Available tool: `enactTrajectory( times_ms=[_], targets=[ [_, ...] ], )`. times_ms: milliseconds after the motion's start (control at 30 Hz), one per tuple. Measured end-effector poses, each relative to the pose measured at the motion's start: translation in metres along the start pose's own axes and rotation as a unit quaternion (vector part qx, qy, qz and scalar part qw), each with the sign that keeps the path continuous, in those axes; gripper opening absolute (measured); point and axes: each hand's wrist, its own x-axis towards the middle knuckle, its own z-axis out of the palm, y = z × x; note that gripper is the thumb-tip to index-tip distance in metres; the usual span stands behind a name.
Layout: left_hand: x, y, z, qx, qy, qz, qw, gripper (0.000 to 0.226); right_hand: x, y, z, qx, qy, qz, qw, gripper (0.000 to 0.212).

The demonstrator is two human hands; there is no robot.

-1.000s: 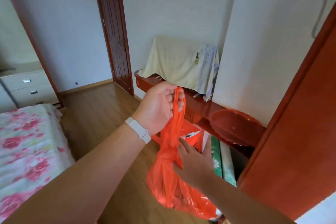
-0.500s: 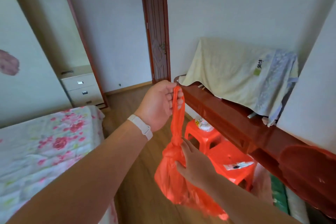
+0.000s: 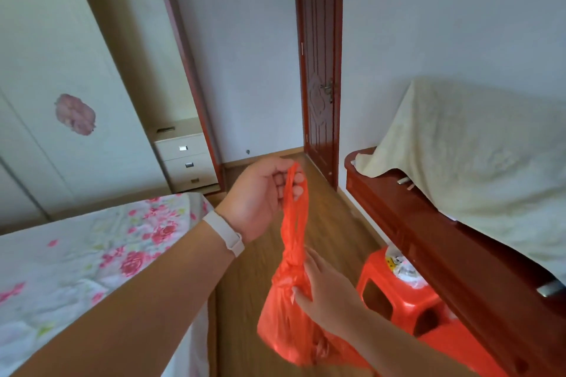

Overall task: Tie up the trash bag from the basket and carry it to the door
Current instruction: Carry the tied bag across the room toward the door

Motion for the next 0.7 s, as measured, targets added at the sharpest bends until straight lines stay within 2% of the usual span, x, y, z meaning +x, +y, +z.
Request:
enactTrajectory(
  times_ms=[200, 367, 500, 600, 700],
  targets=[
    [0.089, 0.005, -0.051, 0.005, -0.002, -0.002, 1.0, 0.019, 0.098, 0.03, 0.016, -0.023, -0.021, 0.007, 0.999, 0.076],
    [0.179, 0.006, -0.109, -0.003, -0.056, -0.002, 0.998, 0.02, 0.188, 0.053, 0.038, -0.015, -0.027, 0.035, 0.999, 0.068],
    [0.245, 0.015, -0.159, -0.048, -0.091, -0.016, 0.995, 0.024, 0.263, 0.061, 0.053, -0.004, -0.023, 0.077, 0.997, 0.06],
    [0.289, 0.024, -0.197, -0.088, -0.107, -0.027, 0.99, 0.026, 0.315, 0.057, 0.063, -0.001, -0.035, 0.097, 0.995, 0.061],
    [0.329, 0.039, -0.229, -0.083, -0.104, -0.03, 0.991, 0.026, 0.365, 0.058, 0.066, -0.004, -0.04, 0.108, 0.993, 0.063]
  ],
)
